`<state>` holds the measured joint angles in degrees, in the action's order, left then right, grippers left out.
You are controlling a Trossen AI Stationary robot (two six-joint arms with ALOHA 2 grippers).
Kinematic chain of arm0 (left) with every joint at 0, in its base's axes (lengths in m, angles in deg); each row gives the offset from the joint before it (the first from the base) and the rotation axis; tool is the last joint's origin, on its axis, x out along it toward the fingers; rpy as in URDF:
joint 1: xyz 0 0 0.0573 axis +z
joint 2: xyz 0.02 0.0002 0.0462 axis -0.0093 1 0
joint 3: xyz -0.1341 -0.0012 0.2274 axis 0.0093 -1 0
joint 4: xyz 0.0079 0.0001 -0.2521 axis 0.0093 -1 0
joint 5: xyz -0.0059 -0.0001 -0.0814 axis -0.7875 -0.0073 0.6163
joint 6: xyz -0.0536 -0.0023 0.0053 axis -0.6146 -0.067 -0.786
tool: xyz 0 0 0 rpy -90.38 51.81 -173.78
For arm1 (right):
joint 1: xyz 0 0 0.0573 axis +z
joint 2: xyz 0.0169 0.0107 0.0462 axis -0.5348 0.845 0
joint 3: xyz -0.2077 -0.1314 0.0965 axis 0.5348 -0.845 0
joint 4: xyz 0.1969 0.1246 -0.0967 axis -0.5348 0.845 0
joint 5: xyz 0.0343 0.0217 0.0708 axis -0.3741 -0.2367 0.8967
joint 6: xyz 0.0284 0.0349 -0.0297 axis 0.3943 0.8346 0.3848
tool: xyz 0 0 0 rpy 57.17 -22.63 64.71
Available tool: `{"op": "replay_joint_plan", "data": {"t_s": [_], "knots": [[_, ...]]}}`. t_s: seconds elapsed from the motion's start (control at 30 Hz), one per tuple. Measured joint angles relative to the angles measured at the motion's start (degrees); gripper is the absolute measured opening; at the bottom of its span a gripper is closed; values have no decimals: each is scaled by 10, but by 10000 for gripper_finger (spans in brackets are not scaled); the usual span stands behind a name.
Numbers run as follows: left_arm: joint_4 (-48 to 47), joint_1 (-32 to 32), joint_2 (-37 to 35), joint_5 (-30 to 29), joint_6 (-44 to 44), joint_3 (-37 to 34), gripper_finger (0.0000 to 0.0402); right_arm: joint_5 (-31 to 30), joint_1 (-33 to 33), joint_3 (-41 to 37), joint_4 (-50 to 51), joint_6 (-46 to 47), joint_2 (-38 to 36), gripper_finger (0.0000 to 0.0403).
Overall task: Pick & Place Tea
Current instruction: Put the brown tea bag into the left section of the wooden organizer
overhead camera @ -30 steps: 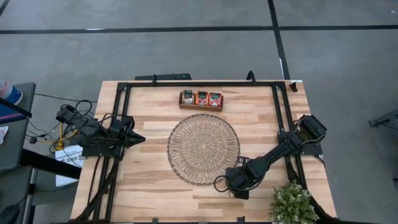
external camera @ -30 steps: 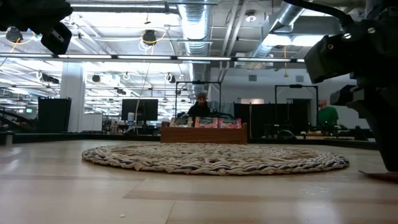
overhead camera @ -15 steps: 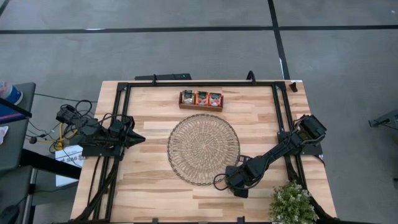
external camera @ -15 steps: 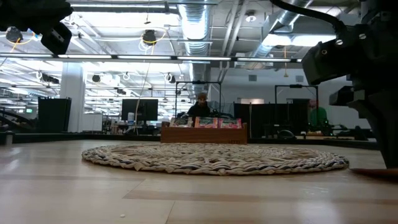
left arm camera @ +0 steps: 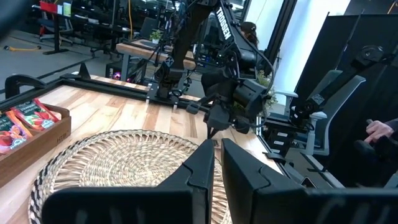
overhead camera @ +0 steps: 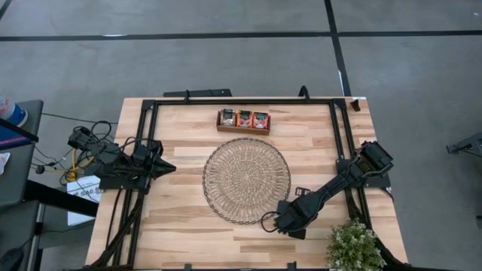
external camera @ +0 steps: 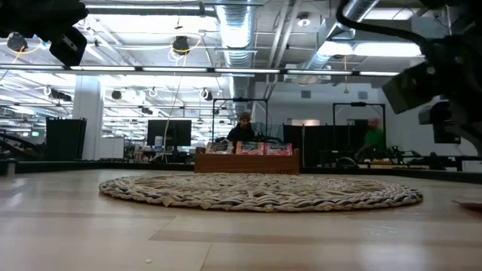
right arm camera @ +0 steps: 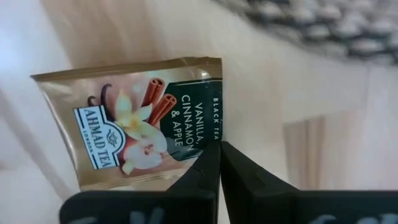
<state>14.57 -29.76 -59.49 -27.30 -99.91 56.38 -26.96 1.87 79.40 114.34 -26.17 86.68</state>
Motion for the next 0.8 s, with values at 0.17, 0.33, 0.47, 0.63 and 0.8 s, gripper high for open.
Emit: {"op": "replay_joint_plan", "data": {"t_s": [0.17, 0.33, 0.47, 0.63, 0.8], "knots": [[0, 0, 0, 0, 0, 0, 21, -4, 8, 18, 29, -6, 3, 0], [0, 0, 0, 0, 1, 0, 21, -7, 12, 29, 43, 0, 2, 0], [0, 0, 0, 0, 1, 0, 21, -12, 14, 29, 53, 3, -5, 0], [0, 0, 0, 0, 1, 0, 21, -22, 16, 30, 72, 7, -13, 0], [0, 0, 0, 0, 1, 0, 21, -36, 16, 30, 106, 17, -31, 0]]}}
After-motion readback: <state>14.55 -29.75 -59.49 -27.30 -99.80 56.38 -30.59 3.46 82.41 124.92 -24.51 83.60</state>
